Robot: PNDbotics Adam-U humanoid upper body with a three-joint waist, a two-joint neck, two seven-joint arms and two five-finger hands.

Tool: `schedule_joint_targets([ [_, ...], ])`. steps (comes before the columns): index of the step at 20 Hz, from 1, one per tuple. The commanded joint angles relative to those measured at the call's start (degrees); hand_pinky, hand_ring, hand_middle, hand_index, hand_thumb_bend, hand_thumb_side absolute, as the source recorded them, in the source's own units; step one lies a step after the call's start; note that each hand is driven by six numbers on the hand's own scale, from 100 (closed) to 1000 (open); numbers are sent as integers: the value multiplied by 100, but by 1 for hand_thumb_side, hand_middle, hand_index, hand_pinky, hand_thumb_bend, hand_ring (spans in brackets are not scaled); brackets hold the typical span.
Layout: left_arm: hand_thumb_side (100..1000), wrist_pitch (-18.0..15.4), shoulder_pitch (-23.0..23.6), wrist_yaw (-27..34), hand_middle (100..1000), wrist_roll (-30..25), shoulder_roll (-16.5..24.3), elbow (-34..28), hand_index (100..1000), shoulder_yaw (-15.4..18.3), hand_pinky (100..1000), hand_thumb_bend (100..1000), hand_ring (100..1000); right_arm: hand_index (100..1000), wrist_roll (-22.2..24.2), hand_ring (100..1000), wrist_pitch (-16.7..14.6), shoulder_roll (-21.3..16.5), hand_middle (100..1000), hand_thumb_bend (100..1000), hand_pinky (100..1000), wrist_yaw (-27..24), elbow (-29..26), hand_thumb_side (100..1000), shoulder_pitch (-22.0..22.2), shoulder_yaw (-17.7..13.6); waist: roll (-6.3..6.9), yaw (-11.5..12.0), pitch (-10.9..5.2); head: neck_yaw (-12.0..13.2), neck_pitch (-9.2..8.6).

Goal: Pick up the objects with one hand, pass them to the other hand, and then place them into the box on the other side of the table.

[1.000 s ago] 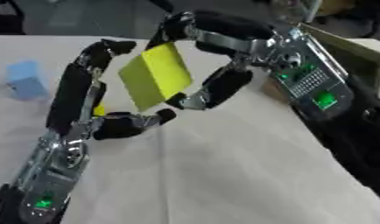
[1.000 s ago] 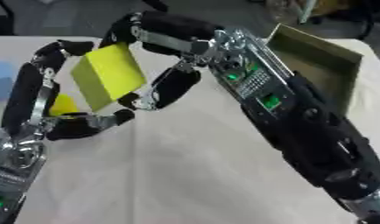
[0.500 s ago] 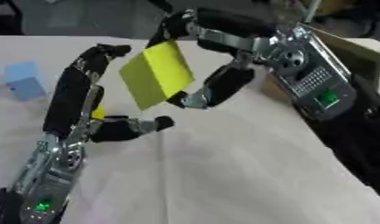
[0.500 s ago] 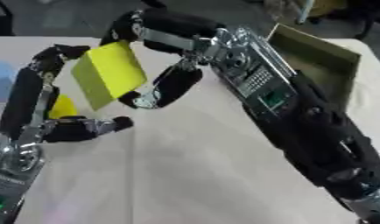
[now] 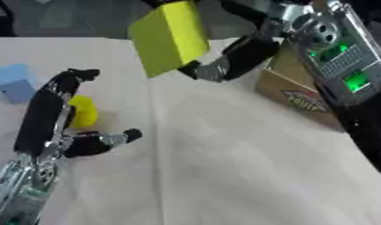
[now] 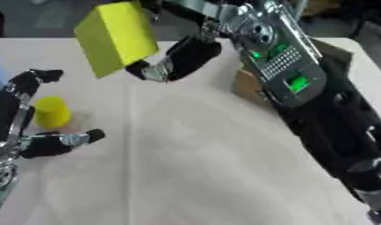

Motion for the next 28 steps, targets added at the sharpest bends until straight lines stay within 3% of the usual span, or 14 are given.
schedule_joint_targets([
  [1, 553, 116, 53, 163, 675, 14, 437, -316, 832, 186, 799, 890, 738, 506, -234, 752, 188, -424, 604, 122, 866, -200, -80, 105, -34, -322, 95, 21, -228, -92, -74],
  [7, 564, 435, 452, 620, 667, 110, 1054, -882, 828, 507, 791, 851, 731, 511, -634, 753, 347, -906, 606, 103, 873, -336, 269, 114, 158, -671, 127, 82, -208, -454, -85],
  [12, 555, 666, 701, 1029, 658, 359, 1341, -1246, 824, 816, 784, 840, 720, 510, -913, 754, 379, -1184, 608, 100, 876, -201, 825, 128, 356, -929, 143, 130, -194, -520, -126],
  [23, 566, 914, 956, 1638, 640, 1027, 1525, -1530, 813, 1281, 768, 819, 703, 510, -1236, 754, 253, -1471, 609, 110, 877, 325, 1990, 151, 518, -1236, 171, 177, -162, -691, -182],
  [28, 570, 942, 1003, 1746, 636, 1212, 1521, -1546, 810, 1382, 763, 819, 699, 511, -1251, 754, 164, -1578, 609, 120, 875, 417, 2222, 158, 586, -1288, 173, 182, -148, -915, -226],
])
